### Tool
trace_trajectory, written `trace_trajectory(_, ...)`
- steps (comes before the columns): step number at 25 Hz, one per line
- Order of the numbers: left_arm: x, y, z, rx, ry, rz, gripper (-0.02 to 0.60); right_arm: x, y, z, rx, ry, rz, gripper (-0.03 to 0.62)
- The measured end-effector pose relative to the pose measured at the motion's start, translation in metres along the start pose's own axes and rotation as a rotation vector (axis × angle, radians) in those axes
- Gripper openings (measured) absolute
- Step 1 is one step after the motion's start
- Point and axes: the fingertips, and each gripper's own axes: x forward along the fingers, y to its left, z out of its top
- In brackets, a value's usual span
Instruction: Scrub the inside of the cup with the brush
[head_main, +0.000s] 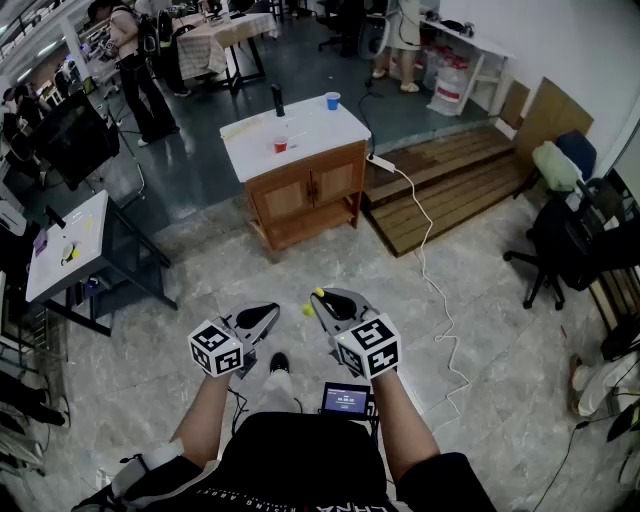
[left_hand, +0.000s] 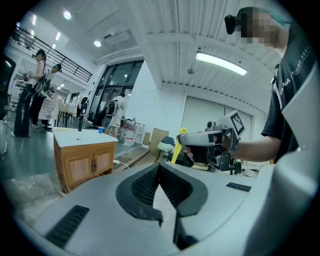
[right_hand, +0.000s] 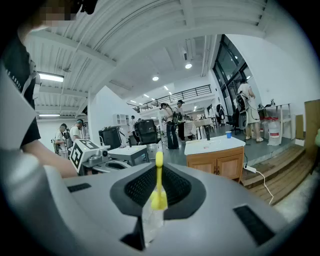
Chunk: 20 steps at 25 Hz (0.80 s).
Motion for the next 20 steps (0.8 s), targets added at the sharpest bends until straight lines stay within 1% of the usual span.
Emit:
trace_trajectory(4, -0.004, -0.005, 0.004, -0.011, -0.020, -0.001, 0.004, -0.004, 0.006, -0.003, 0.000, -0.009, 0.001, 0.040)
trace_trajectory(9, -0.007, -0.012, -0.004, -0.008, -0.020, -0.015, 0.004, -0.009, 0.012, -0.011, 0.002, -0.013, -0.005, 0.040)
trace_trajectory(20, -0.007, -0.027, -0.008, 0.005, -0.020, -0.023, 0.004, -0.030, 0.015, -0.011, 0.012, -0.016, -0.020, 0.040)
